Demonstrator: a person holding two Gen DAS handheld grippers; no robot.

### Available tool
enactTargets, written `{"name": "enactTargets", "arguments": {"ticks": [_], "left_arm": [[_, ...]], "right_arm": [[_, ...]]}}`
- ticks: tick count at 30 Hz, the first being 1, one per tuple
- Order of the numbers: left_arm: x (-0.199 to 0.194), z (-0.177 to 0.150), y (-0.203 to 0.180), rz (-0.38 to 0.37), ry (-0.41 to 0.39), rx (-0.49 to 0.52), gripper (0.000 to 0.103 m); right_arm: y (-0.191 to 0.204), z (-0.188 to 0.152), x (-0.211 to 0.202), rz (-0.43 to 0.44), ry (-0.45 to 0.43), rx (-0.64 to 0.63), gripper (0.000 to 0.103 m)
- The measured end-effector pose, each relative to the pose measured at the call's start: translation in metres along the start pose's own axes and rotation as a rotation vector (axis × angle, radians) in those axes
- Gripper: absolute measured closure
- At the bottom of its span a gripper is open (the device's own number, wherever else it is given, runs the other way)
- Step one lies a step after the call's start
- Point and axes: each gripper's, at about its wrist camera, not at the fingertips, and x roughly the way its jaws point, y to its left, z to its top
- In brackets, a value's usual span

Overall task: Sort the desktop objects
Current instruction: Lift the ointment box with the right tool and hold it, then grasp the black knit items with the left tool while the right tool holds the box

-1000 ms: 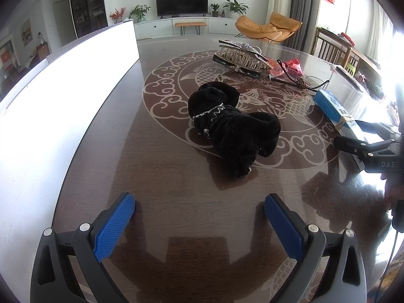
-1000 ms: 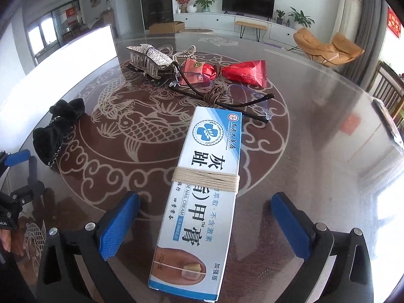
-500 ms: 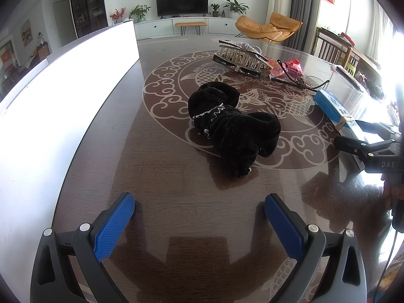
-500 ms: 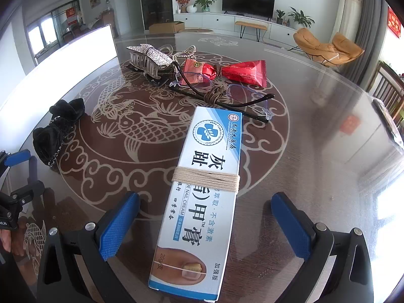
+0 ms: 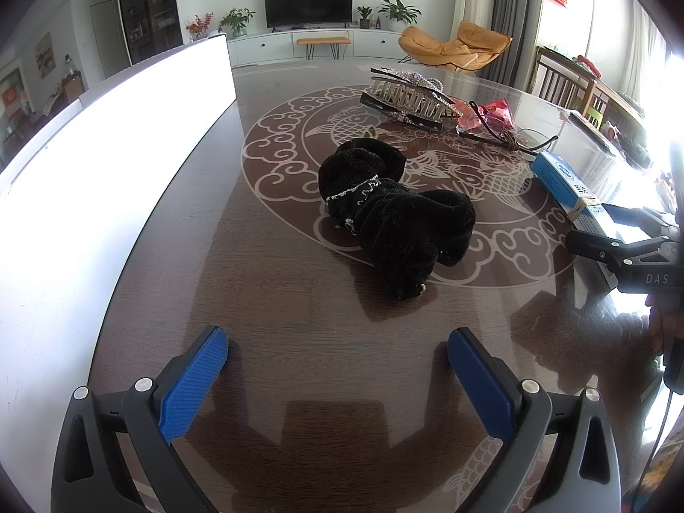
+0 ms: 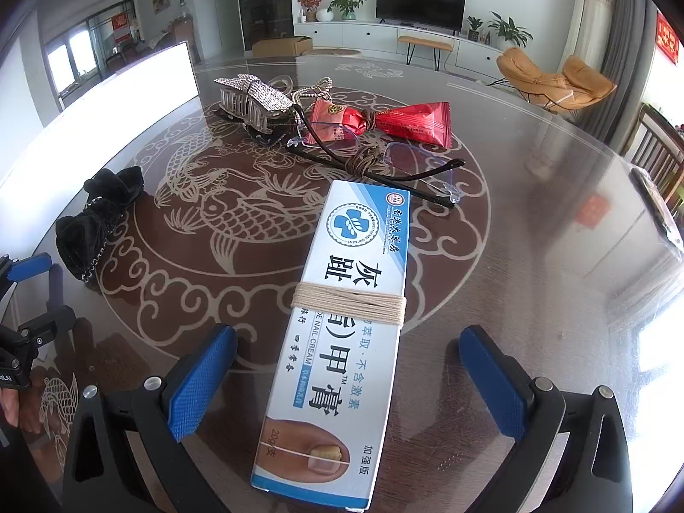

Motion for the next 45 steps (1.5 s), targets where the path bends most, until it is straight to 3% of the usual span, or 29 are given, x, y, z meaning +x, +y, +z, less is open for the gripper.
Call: {"name": "enactTargets", "arguments": {"ticks": [24, 29, 33, 36, 38, 42, 45], "left_arm": [[-0.001, 0.000, 0.000, -0.007, 0.003, 0.003, 0.000], [-0.012, -0.006, 0.026, -0.188, -0.001, 0.020, 0.000], [-0.018, -0.005, 0.053, -0.326, 0.011, -0.139, 0.000], [-0.014, 0.010, 0.047, -0.394, 0.046, -0.224, 0.000], [-0.007, 0.026, 0.029, -0.368, 0.063, -0.192, 0.000], [0.027, 0.062, 0.001, -0.147, 0.136, -0.174, 0.000], [0.043, 0.077, -0.009, -0.046, 0.143, -0.159, 0.001]], "right_arm": [[0.000, 0.000, 0.000, -0.001, -0.001, 0.001, 0.000], [0.000, 0.000, 0.000, -0.001, -0.001, 0.001, 0.000], [0.000, 0.000, 0.000, -0.001, -0.001, 0.001, 0.000], [0.000, 0.000, 0.000, -0.001, -0.001, 0.001, 0.000], [0.000, 0.000, 0.001, -0.001, -0.001, 0.001, 0.000], [0.000, 0.000, 0.001, -0.001, -0.001, 0.001, 0.000], [0.000, 0.000, 0.001, -0.001, -0.001, 0.001, 0.000]]}}
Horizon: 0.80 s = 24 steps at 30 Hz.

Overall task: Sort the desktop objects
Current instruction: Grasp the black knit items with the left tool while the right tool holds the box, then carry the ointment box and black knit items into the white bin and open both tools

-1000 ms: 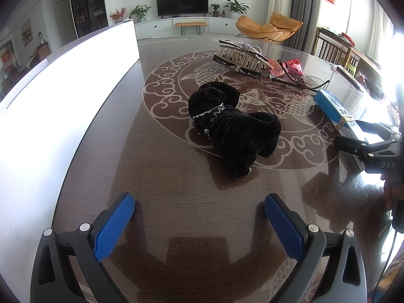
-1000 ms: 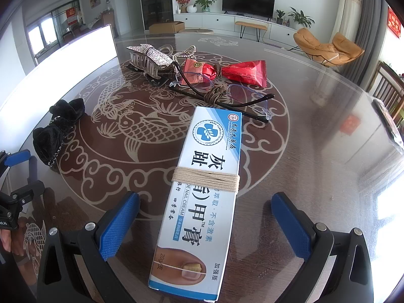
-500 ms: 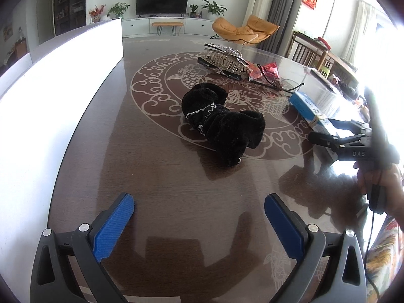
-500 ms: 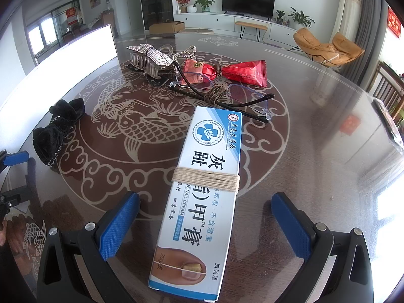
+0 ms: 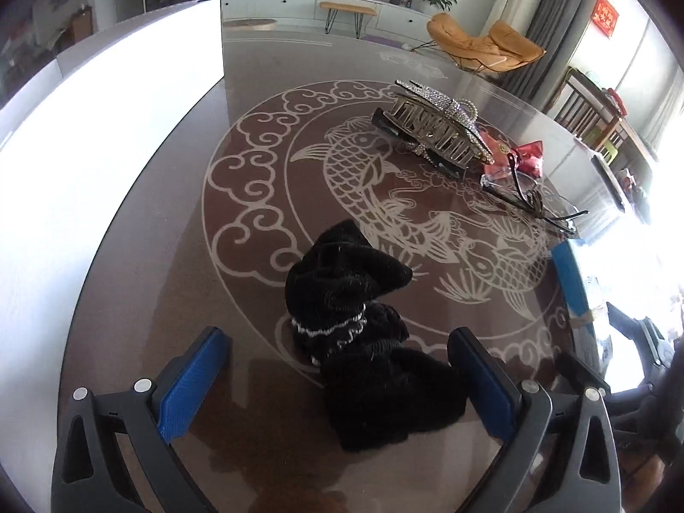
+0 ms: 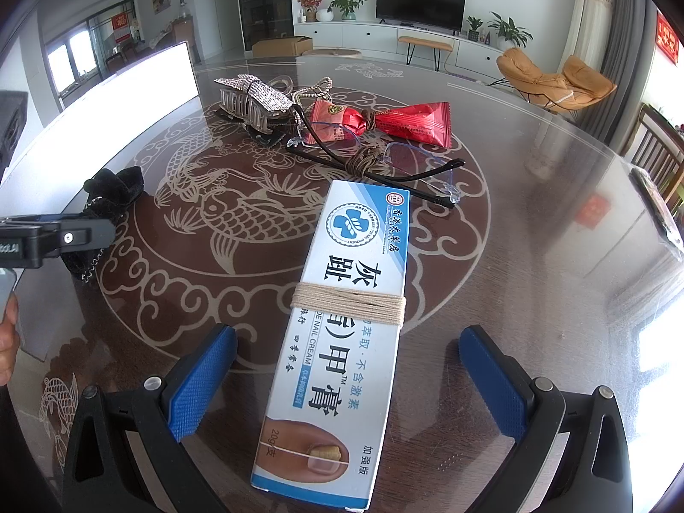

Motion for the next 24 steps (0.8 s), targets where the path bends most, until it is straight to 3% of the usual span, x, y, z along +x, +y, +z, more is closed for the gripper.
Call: {"name": "enactTargets", "arguments": {"ticks": [1, 3, 4, 7, 10, 12, 13, 18, 24], "left_arm": [[0.000, 0.001, -0.003, 0.028, -0.014, 0.023, 0.011], [-0.003, -0.001, -0.009, 0.102, -0.038, 0.107, 0.056], [-0.007, -0.003, -0.007, 0.093, -0.041, 0.123, 0.065], [-0.018, -0.015, 0.003, 0.091, -0.053, 0.132, 0.065], [-0.031, -0.027, 0.019, 0.074, -0.062, 0.111, 0.065], [-0.046, -0.032, 0.029, 0.058, -0.087, 0.087, 0.065], [-0.055, -0.034, 0.034, 0.047, -0.103, 0.076, 0.065], [-0.108, -0.039, 0.055, 0.002, -0.200, 0.034, 0.065], [-0.181, -0.032, 0.104, -0.019, -0.322, -0.041, 0.065]], "right_arm": [[0.000, 0.000, 0.000, 0.000, 0.000, 0.000, 0.000], [0.000, 0.004, 0.001, 0.010, 0.039, -0.014, 0.000], [0.001, 0.011, 0.004, 0.028, 0.102, -0.038, 0.000], [0.002, 0.029, 0.008, 0.071, 0.211, -0.069, 0.018], [0.008, 0.046, 0.019, 0.058, 0.304, -0.097, 0.023], [0.010, 0.055, 0.020, 0.048, 0.333, -0.096, 0.051], [0.009, 0.059, 0.018, 0.044, 0.349, -0.086, 0.059], [0.014, 0.072, -0.007, 0.047, 0.345, -0.071, 0.059], [0.065, 0.131, -0.061, 0.111, 0.217, -0.123, 0.059]]}}
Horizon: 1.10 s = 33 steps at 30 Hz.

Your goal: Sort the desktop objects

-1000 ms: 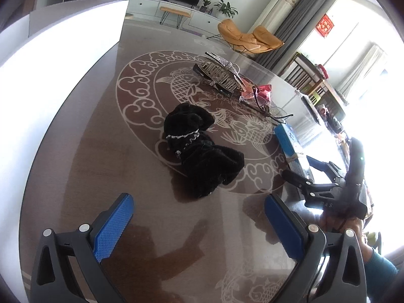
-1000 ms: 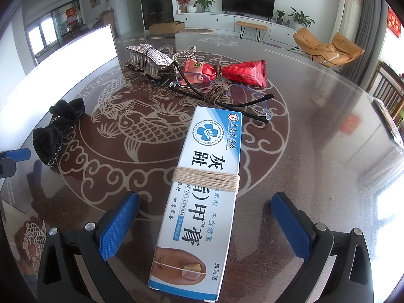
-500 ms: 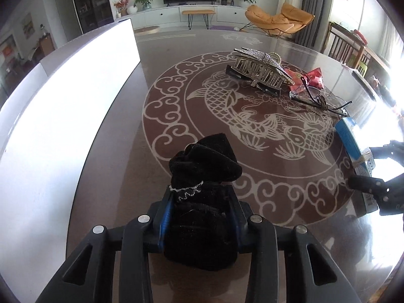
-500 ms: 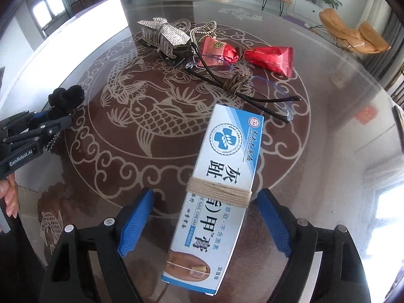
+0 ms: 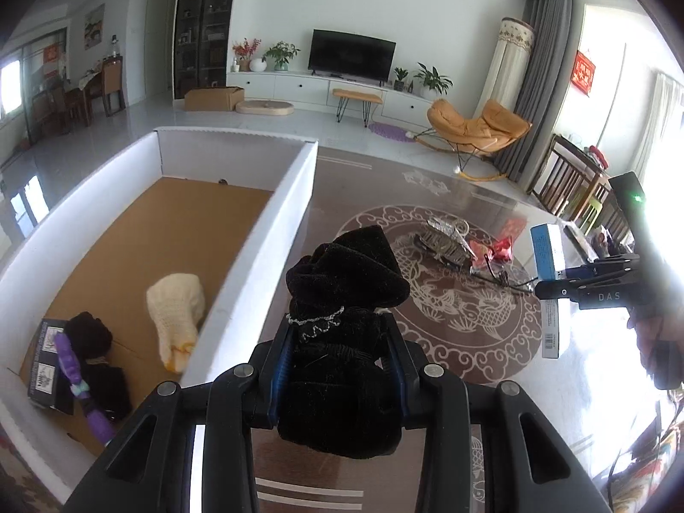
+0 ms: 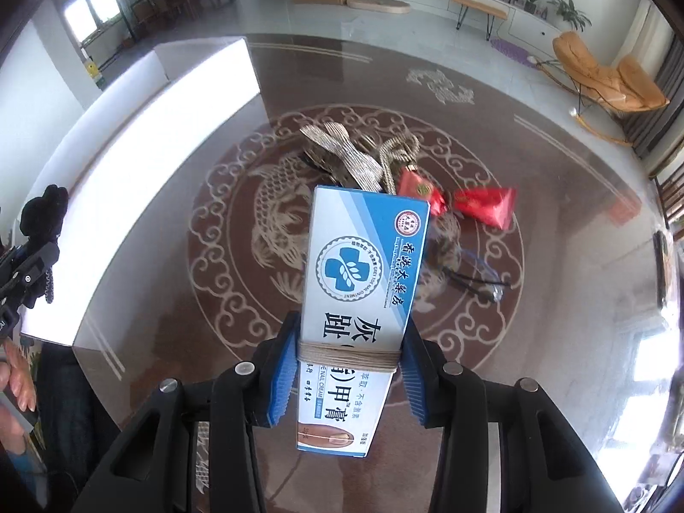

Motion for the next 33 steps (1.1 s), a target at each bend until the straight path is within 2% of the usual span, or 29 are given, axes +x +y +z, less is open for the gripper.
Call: {"name": "enactTargets", "arguments": {"ticks": [4, 10, 13, 15, 18, 20, 22, 24, 25, 27, 29, 33], "left_arm": [[-0.027, 0.018, 0.060, 0.074, -0.040, -0.079, 0.065], [-0.035, 0.014, 0.148, 0.201, 0.010, -0.189, 0.066], [-0.028, 0.005, 0.180, 0.247, 0.056, -0.233, 0.066], [-0.022, -0.001, 0.197, 0.264, 0.085, -0.260, 0.066], [-0.007, -0.010, 0.215, 0.274, 0.143, -0.288, 0.064], [0.002, -0.015, 0.226, 0.292, 0.192, -0.305, 0.058], [0.007, -0.020, 0.232, 0.317, 0.213, -0.316, 0.045], [0.005, -0.020, 0.231, 0.315, 0.181, -0.311, 0.033], [0.002, -0.022, 0.232, 0.334, 0.171, -0.312, 0.032], [-0.002, -0.022, 0.231, 0.354, 0.142, -0.314, 0.026], [-0.010, -0.023, 0.225, 0.350, 0.102, -0.319, 0.026], [-0.025, -0.019, 0.195, 0.324, 0.007, -0.299, 0.026]], "right_arm": [[0.065, 0.047, -0.040, 0.067, -0.111, -0.091, 0.059], [0.200, 0.091, -0.066, 0.274, -0.207, -0.236, 0.059], [0.264, 0.093, -0.059, 0.392, -0.197, -0.283, 0.059], [0.302, 0.091, -0.038, 0.451, -0.169, -0.311, 0.059], [0.346, 0.090, 0.012, 0.474, -0.075, -0.328, 0.059], [0.362, 0.088, 0.051, 0.454, 0.008, -0.311, 0.058], [0.371, 0.086, 0.087, 0.437, 0.094, -0.293, 0.057], [0.375, 0.085, 0.108, 0.430, 0.124, -0.278, 0.045], [0.376, 0.085, 0.112, 0.432, 0.119, -0.276, 0.035], [0.374, 0.086, 0.109, 0.435, 0.066, -0.269, 0.030], [0.365, 0.089, 0.096, 0.432, -0.009, -0.259, 0.028], [0.327, 0.092, 0.049, 0.398, -0.227, -0.209, 0.023]]}}
